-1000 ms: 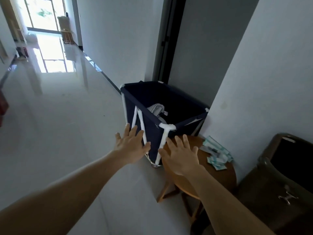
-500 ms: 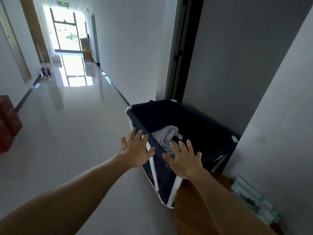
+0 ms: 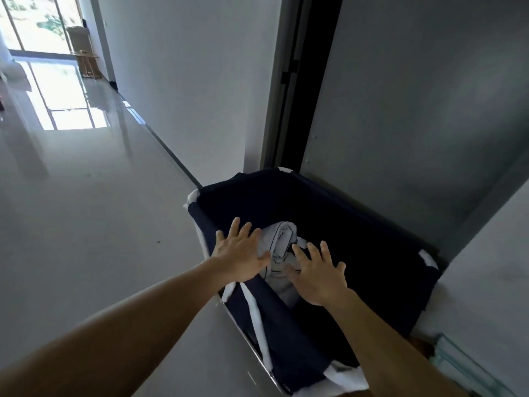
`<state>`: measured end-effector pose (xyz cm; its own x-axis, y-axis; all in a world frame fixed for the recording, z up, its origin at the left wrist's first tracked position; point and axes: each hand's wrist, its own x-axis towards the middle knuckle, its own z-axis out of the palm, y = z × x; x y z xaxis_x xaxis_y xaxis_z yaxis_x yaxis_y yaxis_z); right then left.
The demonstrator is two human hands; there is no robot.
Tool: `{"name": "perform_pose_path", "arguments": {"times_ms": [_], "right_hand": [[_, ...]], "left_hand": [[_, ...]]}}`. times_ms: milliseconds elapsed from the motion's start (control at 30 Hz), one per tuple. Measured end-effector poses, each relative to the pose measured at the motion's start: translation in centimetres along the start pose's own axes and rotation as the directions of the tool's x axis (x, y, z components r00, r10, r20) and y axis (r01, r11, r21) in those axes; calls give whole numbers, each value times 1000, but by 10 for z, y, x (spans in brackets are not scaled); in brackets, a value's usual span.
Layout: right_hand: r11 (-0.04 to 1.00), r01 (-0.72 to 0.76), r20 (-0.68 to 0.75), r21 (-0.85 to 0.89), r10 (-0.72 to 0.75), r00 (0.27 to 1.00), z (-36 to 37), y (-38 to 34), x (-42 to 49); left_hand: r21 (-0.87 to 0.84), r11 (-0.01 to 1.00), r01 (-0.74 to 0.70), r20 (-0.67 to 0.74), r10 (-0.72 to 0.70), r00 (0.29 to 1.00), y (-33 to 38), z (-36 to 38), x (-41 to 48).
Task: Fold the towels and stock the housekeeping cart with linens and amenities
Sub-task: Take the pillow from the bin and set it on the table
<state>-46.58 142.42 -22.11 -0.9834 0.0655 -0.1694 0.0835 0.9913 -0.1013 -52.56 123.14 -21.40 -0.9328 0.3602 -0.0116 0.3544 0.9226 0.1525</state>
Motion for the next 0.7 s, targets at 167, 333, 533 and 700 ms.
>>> {"name": "perform_pose_path", "arguments": {"times_ms": [167,333,533,700], "right_hand": [[993,-111,37,36,110,993,-1,-7,69],[970,-222,88,94,214,973,15,14,136],[946,-269,133,180,247,960,44,52,244],[909,-307,216,283,251,944,81,73,332]], "left_hand": [[28,996,-88,53,87,995,-34,-3,94],[-13,983,-184,140,184,973,-34,21,177],[42,975,-217,256,199,946,-33,63,283],[122,967,-224,382,162,910,-36,102,369]]}}
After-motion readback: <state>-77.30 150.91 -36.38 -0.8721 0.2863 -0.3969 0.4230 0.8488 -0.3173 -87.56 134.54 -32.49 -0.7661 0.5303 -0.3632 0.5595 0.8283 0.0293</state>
